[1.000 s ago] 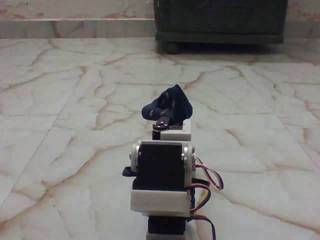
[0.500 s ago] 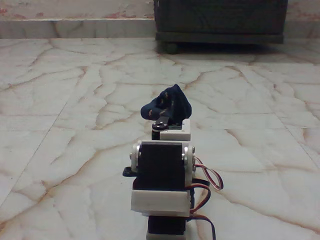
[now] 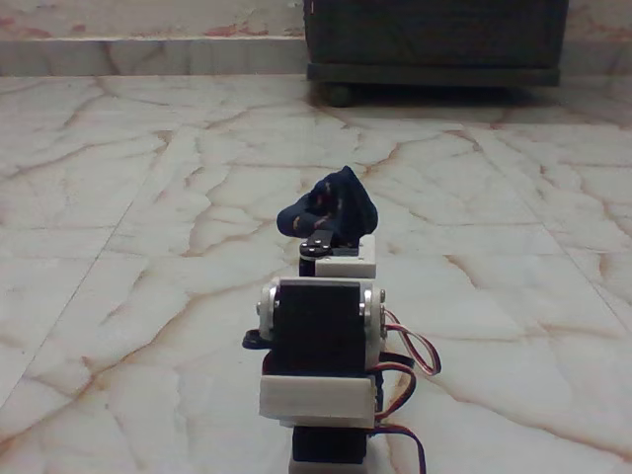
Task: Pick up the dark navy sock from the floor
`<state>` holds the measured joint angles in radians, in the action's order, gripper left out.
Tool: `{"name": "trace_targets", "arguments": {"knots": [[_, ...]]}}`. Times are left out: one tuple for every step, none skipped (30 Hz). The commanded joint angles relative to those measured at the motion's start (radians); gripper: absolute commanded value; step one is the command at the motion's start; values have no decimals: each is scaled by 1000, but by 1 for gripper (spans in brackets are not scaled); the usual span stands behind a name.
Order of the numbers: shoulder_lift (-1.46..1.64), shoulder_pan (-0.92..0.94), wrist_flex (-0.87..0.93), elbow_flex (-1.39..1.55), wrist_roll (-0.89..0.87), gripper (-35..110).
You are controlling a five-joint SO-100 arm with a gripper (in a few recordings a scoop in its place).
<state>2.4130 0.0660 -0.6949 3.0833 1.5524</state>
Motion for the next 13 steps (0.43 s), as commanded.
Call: {"name": "trace_targets", "arguments": {"knots": [[26,-12,5,-2,0,0],[26,-17,5,-2,0,0],[26,-17,5,-2,0,0],[26,-17,5,-2,0,0],[26,-17,5,-2,0,0],[26,-17,5,-2,0,0],[26,-17,5,-2,0,0],[26,-17,5,-2,0,0],[26,-17,5,-2,0,0],[26,-17,6,-2,0,0],[26,-17,8,-2,2,0],[26,-17,9,-2,3,0],[26,-17,9,-2,3,0]]}}
